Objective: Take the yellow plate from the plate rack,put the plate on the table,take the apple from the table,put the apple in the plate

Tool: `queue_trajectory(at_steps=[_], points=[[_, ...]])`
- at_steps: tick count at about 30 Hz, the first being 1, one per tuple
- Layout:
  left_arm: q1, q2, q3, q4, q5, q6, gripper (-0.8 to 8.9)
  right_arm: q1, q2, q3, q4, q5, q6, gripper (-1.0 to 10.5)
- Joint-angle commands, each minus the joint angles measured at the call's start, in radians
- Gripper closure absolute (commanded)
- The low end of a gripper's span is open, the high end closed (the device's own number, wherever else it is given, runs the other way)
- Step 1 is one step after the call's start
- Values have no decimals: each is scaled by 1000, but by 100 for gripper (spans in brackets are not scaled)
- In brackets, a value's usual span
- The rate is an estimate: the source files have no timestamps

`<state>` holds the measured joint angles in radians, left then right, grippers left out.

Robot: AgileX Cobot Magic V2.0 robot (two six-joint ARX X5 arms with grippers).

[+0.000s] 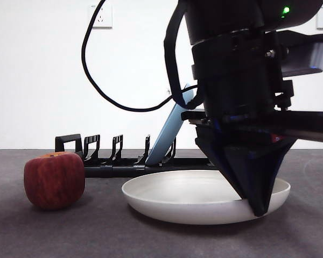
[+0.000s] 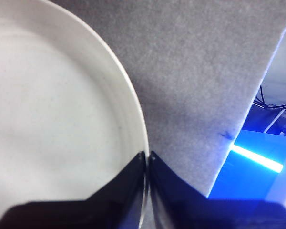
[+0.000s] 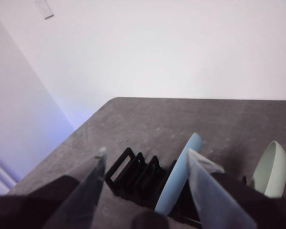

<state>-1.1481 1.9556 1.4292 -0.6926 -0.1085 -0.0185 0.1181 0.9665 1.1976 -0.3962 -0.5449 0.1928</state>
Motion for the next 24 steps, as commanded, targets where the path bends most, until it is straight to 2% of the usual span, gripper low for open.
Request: queue_trajectory(at_steps=[1, 4, 13, 20, 24], points=[[-6, -13, -2, 24, 4, 4, 598, 1, 2, 3, 6, 4, -10, 663], [-5, -67, -2, 43, -10, 0, 589, 1, 2, 3, 6, 4, -10, 663], [50, -310, -2, 49, -184, -3, 589, 2, 11, 3, 6, 1, -10, 663], [227, -499, -2, 45, -227, 10, 589, 49, 50, 4, 6, 0, -10, 662], [393, -602, -2, 24, -257, 21, 593, 126, 89, 4, 7, 2, -36, 661]])
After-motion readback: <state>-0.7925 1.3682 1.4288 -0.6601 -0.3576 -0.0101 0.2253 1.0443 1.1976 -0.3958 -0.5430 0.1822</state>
